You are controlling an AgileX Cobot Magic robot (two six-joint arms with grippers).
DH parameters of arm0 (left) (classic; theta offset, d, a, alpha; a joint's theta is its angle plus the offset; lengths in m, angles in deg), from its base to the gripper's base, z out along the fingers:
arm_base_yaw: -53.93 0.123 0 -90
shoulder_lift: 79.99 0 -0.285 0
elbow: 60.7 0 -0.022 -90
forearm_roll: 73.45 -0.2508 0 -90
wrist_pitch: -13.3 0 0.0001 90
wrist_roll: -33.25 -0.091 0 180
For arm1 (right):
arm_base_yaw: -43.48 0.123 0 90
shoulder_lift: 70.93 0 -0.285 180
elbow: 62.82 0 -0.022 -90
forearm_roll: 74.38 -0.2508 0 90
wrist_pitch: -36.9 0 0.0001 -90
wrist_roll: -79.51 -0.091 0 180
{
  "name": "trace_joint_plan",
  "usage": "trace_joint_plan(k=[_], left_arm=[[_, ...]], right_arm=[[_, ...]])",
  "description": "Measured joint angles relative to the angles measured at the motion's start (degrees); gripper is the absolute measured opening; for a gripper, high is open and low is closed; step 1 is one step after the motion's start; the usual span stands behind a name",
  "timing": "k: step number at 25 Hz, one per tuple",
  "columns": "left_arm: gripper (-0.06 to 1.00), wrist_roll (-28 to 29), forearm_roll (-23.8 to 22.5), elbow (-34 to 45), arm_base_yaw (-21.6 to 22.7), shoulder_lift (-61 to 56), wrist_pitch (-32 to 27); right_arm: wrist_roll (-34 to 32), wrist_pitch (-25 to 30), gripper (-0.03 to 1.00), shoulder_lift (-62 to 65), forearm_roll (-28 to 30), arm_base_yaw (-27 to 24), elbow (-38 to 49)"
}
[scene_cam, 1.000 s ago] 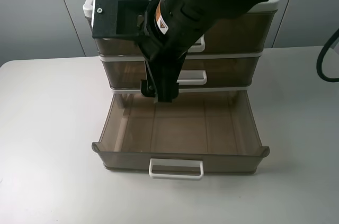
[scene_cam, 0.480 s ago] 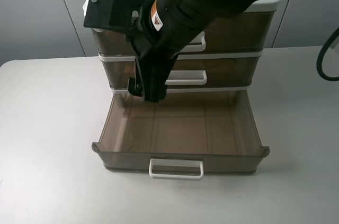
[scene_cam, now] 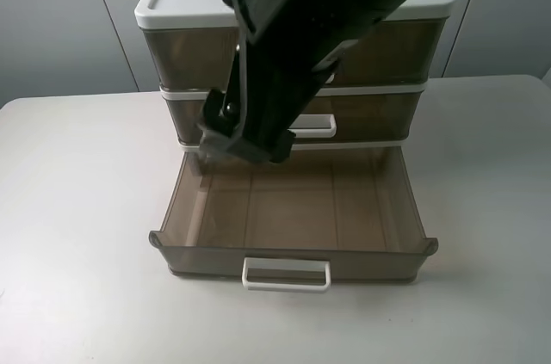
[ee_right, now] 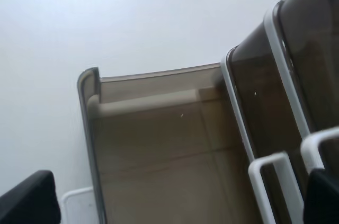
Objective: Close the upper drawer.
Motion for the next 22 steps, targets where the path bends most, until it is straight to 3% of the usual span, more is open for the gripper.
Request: trace_joint_plan(k=[10,22], left_arm=[[0.74,0.00,0.00,0.00,0.00,0.00,0.00],[0.74,0.11,0.00,0.00,0.00,0.00,0.00]], right_arm=[[-6.81,19.75,0.70,21.57,0.03,-6.27,5.69],[-17.31,22.22,0.70,51.69,-2.23,-6.36,26.38]])
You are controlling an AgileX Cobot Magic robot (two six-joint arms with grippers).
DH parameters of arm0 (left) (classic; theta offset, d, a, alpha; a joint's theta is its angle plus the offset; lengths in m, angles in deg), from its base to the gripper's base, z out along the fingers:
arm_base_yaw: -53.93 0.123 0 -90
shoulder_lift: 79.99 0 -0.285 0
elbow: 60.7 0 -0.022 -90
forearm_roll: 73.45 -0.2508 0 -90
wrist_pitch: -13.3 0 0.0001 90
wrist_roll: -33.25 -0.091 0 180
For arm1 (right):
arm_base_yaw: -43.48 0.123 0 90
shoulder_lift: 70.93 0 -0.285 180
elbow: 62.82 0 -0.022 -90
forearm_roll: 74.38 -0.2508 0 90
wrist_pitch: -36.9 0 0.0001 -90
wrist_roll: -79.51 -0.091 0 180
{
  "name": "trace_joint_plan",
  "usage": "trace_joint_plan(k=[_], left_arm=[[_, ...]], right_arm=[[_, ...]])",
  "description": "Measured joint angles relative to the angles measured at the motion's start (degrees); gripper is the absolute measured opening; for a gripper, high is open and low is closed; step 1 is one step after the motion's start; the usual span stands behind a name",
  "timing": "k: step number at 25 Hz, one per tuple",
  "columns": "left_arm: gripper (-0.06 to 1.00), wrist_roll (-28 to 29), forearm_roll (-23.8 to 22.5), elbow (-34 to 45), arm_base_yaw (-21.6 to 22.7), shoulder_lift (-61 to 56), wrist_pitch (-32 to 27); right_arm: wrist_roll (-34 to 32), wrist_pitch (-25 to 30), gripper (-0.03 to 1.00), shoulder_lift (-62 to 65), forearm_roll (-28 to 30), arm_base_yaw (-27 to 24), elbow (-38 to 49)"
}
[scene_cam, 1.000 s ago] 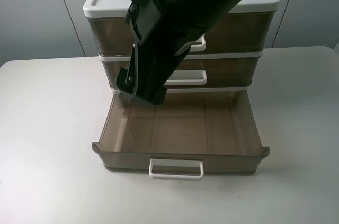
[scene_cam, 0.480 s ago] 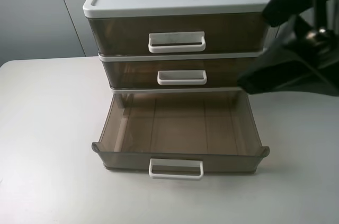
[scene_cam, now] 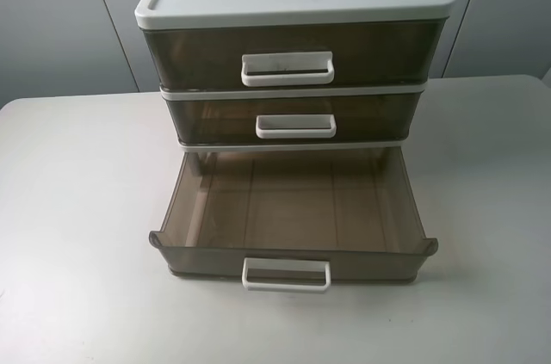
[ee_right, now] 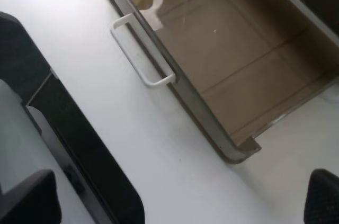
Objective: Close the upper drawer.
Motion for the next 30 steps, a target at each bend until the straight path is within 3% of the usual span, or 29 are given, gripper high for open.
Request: trace_joint_plan(k=[11,20,24,30], left_arm=[[0.74,0.00,0.00,0.00,0.00,0.00,0.00],[0.74,0.00,0.00,0.00,0.00,0.00,0.00],[0.74,0.00,0.00,0.00,0.00,0.00,0.00],[0.74,0.00,0.00,0.00,0.00,0.00,0.00]], right_arm=[[-2.85,-4.83,0.70,26.56,-3.95,0.00,13.57],[-3.68,-7.11,0.70,28.34,-0.62,-1.75,14.58],[-3.68,-7.23,0.70,28.34,-0.62,-9.46,14.67],[-3.68,-7.23,0.70,28.34,-0.62,-31.79,14.67]])
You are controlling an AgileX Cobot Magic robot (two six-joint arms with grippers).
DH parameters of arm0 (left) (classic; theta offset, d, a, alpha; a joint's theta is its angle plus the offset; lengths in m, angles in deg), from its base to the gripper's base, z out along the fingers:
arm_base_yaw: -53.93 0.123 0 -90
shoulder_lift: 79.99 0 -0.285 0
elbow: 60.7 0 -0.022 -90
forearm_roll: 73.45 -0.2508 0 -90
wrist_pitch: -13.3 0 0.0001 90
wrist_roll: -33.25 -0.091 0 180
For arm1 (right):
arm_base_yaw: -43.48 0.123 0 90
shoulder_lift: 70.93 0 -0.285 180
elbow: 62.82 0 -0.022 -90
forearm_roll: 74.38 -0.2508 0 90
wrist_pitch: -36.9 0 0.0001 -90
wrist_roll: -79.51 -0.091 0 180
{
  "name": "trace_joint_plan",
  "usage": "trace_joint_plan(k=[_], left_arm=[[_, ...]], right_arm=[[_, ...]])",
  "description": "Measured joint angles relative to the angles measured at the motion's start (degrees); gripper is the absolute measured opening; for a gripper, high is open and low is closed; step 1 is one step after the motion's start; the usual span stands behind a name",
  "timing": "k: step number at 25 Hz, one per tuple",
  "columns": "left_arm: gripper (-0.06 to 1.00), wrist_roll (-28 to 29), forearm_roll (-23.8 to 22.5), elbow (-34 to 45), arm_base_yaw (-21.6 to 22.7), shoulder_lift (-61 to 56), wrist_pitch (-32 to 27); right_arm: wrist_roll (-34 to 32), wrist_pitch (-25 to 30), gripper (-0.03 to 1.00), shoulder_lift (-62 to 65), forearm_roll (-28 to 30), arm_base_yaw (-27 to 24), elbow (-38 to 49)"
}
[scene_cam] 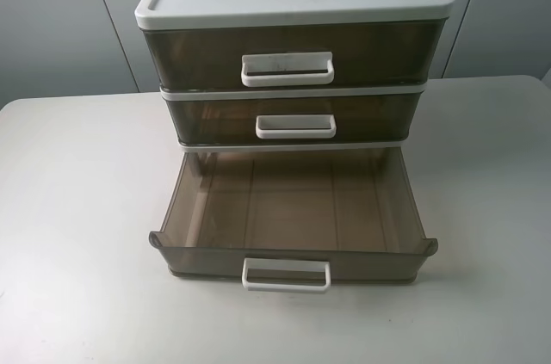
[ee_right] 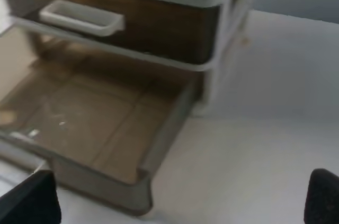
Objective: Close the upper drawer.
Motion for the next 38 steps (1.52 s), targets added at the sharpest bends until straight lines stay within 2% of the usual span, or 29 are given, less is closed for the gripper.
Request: trace_joint_plan(k=[4,7,38], left_arm=[[0.74,0.00,0.00,0.00,0.00,0.00,0.00],[0.74,0.00,0.00,0.00,0.00,0.00,0.00],[0.74,0.00,0.00,0.00,0.00,0.00,0.00]], right_arm=[[-0.11,0.00,0.70,0.00,0.00,-14.91,0.00],[-0.47,0.00,0.70,0.00,0.09,-19.35,0.00],[-1.28,-0.10,0.70,0.00,0.09,-19.63,0.00]])
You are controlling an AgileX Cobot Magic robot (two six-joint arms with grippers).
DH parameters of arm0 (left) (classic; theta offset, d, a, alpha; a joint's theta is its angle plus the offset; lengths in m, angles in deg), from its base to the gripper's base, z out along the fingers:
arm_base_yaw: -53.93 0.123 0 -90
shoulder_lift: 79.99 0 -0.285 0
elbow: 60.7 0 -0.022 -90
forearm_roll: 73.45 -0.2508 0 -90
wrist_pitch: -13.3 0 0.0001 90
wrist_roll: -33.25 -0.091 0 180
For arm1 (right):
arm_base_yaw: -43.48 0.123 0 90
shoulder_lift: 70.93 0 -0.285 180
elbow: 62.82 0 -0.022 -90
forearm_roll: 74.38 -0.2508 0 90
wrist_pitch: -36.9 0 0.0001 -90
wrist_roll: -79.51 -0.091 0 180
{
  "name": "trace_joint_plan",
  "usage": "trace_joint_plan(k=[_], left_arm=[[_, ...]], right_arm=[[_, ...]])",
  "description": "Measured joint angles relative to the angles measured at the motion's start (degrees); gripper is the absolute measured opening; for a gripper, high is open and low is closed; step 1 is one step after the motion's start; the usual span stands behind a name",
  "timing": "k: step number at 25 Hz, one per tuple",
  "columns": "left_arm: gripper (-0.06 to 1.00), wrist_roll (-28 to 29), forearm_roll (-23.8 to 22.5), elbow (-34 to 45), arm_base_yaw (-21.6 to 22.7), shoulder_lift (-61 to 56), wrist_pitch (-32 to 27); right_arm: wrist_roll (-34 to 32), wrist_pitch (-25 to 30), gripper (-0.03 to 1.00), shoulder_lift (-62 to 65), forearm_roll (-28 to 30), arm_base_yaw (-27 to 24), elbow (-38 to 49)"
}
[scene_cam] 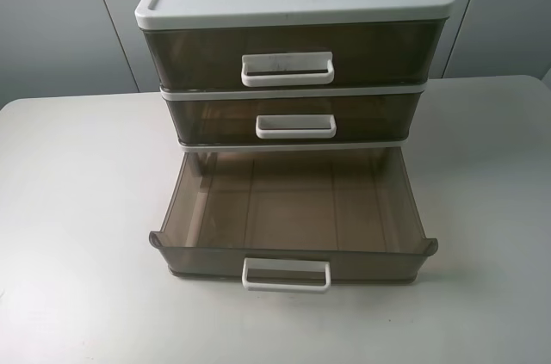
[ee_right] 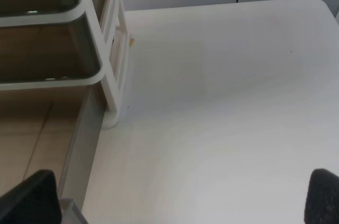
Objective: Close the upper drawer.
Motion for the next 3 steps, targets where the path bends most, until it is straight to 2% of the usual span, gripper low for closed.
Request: trace_joint_plan(k=[3], left_arm=[[0.74,0.00,0.00,0.00,0.00,0.00,0.00]], right_arm=[[0.00,0.00,0.70,0.00,0.00,0.00,0.00]])
